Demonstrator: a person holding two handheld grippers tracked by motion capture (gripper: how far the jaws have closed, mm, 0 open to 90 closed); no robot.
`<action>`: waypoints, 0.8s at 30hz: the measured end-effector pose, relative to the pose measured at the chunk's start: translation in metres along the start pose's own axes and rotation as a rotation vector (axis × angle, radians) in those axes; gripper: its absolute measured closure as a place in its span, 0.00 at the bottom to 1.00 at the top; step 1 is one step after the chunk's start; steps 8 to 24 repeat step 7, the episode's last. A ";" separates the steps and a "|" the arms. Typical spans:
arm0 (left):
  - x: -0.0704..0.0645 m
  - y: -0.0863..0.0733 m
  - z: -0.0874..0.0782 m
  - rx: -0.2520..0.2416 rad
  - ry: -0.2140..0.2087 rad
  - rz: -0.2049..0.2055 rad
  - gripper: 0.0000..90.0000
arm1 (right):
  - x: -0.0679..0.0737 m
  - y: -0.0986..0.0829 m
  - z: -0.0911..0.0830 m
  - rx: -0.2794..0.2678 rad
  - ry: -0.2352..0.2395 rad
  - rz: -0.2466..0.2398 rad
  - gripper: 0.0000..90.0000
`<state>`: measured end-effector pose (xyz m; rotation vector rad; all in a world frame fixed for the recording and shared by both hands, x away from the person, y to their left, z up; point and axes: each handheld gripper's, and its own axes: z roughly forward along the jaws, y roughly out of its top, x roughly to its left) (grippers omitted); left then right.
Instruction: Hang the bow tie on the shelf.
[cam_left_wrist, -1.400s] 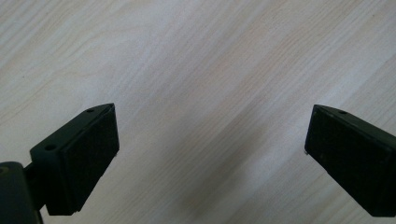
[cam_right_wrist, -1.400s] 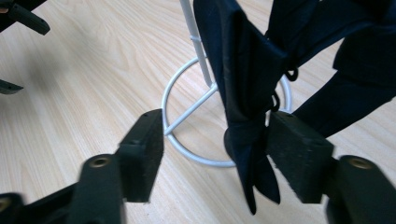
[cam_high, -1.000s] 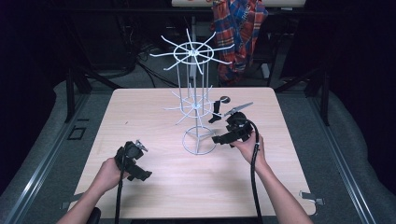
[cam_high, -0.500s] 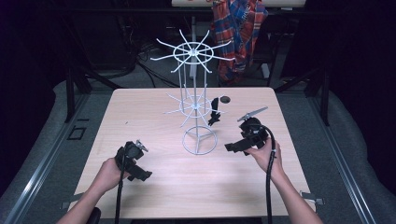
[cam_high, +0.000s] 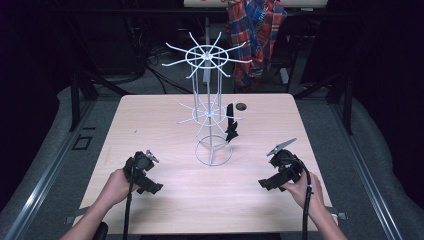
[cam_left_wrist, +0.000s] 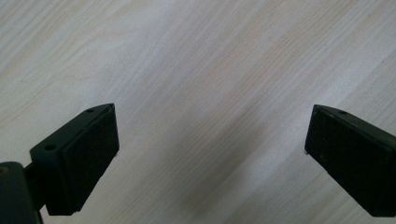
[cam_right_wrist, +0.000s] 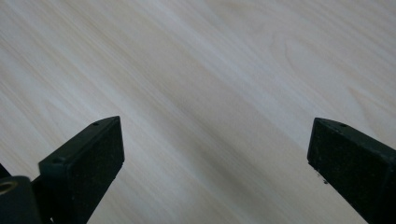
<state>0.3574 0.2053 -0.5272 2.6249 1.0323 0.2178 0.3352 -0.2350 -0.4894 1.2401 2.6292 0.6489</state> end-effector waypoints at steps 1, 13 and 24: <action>0.000 0.000 0.000 0.002 0.001 0.001 0.03 | 0.000 -0.003 0.001 0.007 0.005 0.002 0.04; 0.000 0.001 0.001 0.001 0.004 0.007 0.03 | 0.002 -0.007 0.010 0.080 -0.007 -0.020 0.04; 0.000 0.001 0.001 0.001 0.004 0.007 0.03 | 0.002 -0.007 0.010 0.080 -0.007 -0.020 0.04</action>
